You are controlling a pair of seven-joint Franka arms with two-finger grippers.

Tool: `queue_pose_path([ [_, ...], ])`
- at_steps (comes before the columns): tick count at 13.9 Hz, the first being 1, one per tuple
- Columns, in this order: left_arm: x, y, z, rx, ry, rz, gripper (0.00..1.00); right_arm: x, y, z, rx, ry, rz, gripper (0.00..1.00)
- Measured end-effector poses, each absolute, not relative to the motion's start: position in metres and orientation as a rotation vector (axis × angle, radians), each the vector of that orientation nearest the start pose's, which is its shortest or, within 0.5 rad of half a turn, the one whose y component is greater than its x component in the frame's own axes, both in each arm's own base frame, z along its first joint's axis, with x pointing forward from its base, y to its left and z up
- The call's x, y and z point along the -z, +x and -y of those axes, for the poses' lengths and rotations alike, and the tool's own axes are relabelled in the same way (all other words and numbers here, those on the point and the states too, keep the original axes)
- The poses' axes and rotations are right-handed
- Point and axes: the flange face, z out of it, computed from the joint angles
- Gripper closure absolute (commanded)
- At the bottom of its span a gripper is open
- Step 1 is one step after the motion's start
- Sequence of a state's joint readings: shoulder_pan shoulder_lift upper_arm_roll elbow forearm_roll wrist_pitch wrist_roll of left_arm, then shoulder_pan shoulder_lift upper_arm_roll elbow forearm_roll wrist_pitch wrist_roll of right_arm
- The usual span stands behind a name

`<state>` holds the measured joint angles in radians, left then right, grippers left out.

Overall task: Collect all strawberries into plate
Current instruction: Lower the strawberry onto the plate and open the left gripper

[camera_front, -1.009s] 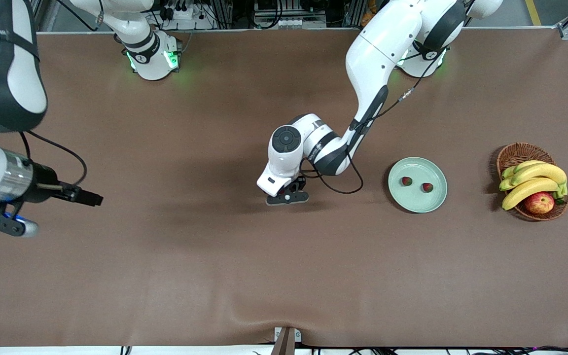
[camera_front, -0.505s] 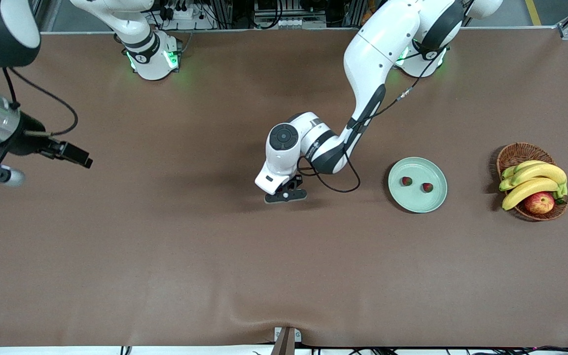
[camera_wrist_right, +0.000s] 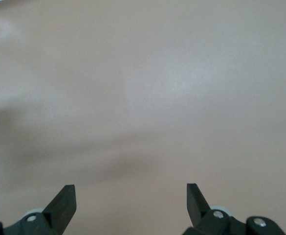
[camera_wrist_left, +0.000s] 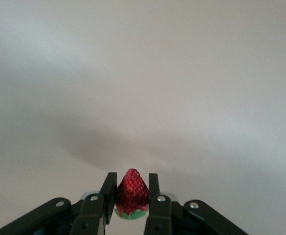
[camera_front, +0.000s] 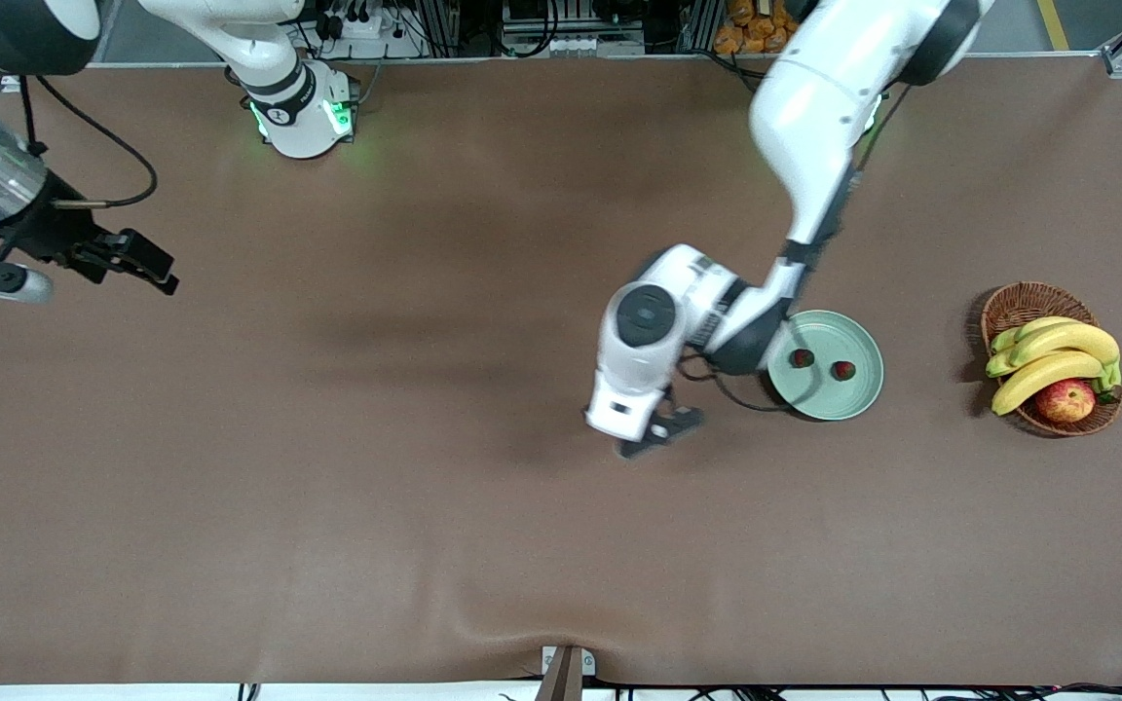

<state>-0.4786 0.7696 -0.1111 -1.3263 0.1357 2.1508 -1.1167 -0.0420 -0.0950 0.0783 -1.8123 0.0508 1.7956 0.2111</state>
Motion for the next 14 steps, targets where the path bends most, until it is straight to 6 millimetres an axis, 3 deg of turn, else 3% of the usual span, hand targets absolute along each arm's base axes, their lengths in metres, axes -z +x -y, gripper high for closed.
queue_pose_path([
  [3,-0.302,0.654,0.301,0.07,-2.994,0.892,1.0,-0.592,0.553,-0.016,0.101,-3.073,-0.28,0.0],
  [5,-0.286,0.648,0.256,0.0,-2.935,0.946,1.0,-0.591,0.559,-0.015,0.087,-3.076,-0.276,0.0],
  [9,-0.233,0.63,0.19,-0.155,-2.821,1.031,1.0,-0.591,0.563,-0.013,0.086,-3.088,-0.278,0.0],
  [12,-0.227,0.626,0.146,-0.196,-2.772,1.112,1.0,-0.592,0.563,-0.011,0.089,-3.104,-0.276,0.0],
  [14,-0.234,0.621,0.129,-0.206,-2.761,1.144,1.0,-0.592,0.562,-0.011,0.088,-3.107,-0.275,0.0],
])
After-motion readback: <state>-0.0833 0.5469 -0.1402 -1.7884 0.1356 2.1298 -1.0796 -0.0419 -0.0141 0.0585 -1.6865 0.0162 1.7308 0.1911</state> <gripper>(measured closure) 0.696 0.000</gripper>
